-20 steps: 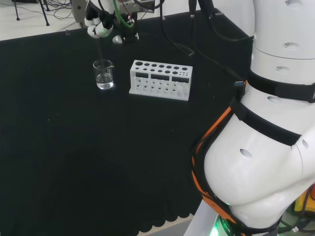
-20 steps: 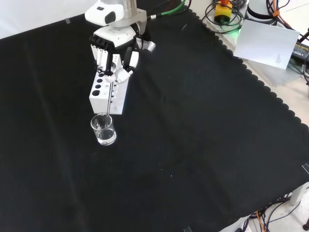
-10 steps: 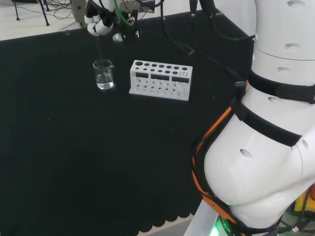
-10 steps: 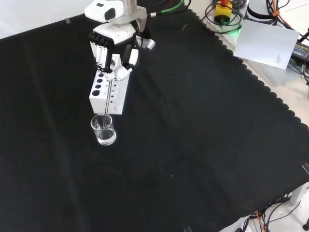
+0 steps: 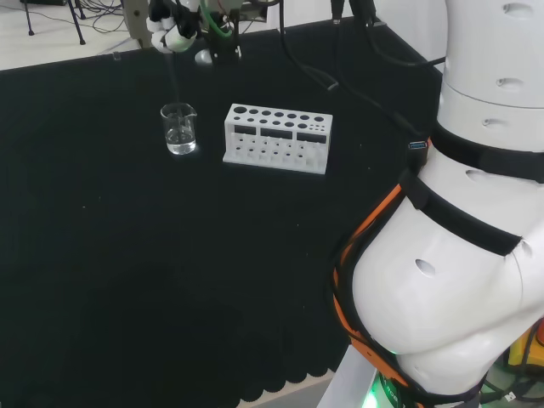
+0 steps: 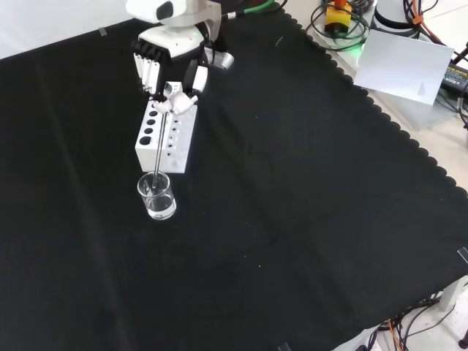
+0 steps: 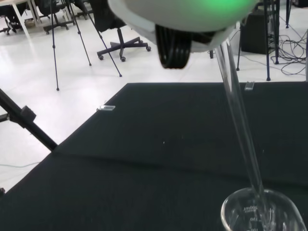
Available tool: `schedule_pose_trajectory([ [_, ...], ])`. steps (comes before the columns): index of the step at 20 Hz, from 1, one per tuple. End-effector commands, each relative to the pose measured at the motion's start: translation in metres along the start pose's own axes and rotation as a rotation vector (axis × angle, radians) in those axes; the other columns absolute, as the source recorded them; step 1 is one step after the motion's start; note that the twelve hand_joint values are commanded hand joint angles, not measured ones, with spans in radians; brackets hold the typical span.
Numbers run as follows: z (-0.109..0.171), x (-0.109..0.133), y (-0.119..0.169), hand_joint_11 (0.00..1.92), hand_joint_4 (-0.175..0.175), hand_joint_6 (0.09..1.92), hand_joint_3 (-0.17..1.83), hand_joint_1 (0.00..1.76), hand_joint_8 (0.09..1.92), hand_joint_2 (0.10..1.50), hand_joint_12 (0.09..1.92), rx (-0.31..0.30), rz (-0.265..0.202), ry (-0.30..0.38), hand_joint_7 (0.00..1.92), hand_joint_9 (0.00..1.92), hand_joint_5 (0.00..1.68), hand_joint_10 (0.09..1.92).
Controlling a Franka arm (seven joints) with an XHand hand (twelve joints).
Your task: Put the glass rod back on the white test tube rack.
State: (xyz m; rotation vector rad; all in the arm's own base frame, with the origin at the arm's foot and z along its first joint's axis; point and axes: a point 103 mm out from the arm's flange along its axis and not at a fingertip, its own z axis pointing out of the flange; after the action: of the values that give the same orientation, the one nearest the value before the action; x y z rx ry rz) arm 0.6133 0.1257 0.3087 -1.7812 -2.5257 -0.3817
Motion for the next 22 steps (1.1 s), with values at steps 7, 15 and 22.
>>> schedule_pose_trajectory([
  [7,-0.036,-0.006,-0.013,1.63,-0.175,0.52,0.75,1.32,1.0,0.63,0.8,-0.037,0.029,0.0,1.26,1.61,1.22,0.79],
  [15,-0.054,-0.018,-0.023,1.63,-0.175,0.52,0.75,1.32,1.0,0.63,0.8,-0.062,0.055,-0.013,1.26,1.61,1.23,0.79],
  [22,-0.063,-0.031,-0.031,1.63,-0.175,0.52,0.76,1.32,1.0,0.62,0.8,-0.072,0.085,-0.028,1.27,1.61,1.23,0.78],
])
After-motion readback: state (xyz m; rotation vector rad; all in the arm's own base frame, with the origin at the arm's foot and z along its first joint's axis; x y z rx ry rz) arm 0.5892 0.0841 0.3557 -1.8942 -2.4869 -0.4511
